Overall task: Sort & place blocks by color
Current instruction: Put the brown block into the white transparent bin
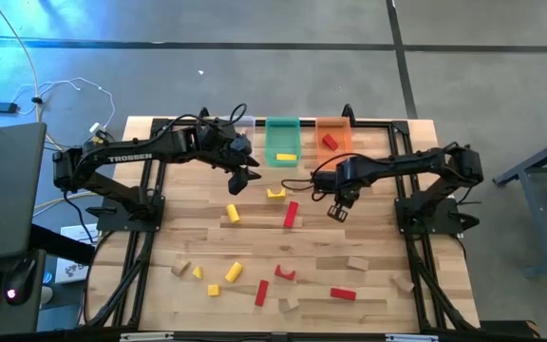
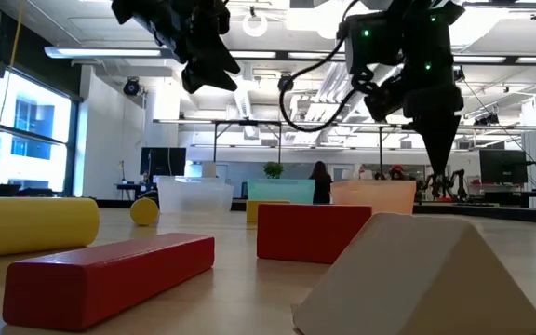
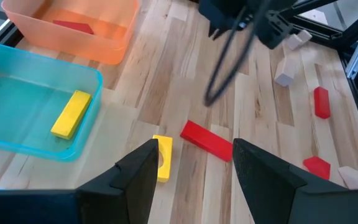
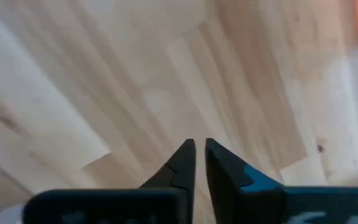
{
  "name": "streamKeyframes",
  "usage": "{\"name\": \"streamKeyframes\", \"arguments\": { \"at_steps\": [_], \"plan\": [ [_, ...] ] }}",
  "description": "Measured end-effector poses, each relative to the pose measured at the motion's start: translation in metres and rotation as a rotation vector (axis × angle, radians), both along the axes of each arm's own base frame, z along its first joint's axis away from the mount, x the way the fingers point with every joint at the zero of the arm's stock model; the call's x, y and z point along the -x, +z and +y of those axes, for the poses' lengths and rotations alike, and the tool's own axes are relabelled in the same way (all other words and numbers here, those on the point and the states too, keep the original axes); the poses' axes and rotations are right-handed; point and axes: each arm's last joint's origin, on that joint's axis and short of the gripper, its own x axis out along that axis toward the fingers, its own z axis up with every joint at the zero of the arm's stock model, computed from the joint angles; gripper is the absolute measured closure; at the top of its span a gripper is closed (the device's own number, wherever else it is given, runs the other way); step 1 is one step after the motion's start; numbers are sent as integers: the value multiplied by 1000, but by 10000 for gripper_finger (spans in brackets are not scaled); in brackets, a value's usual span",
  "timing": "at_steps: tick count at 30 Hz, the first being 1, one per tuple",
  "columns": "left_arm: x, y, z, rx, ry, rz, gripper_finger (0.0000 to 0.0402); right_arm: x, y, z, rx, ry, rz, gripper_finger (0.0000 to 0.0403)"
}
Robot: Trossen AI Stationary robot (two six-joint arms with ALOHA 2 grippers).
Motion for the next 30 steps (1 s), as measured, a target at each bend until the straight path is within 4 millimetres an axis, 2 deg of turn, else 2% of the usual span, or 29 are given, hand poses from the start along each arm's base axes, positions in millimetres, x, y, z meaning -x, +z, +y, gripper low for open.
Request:
{"name": "streamKeyframes", "arguments": {
  "at_steps": [8, 13, 25, 30],
  "plan": [
    [0, 0, 0, -1, -1, 0, 206, -2, 9, 30, -57, 1, 2, 274],
    [0, 0, 0, -12, -9, 1, 206, 0, 10, 57, -136, -11, 16, 231],
    [0, 0, 0, -12, -9, 1, 206, 14, 10, 117, -155, 67, 26, 221],
    [0, 0, 0, -7, -5, 1, 206, 18, 9, 141, -165, 128, -25, 221]
  ]
}}
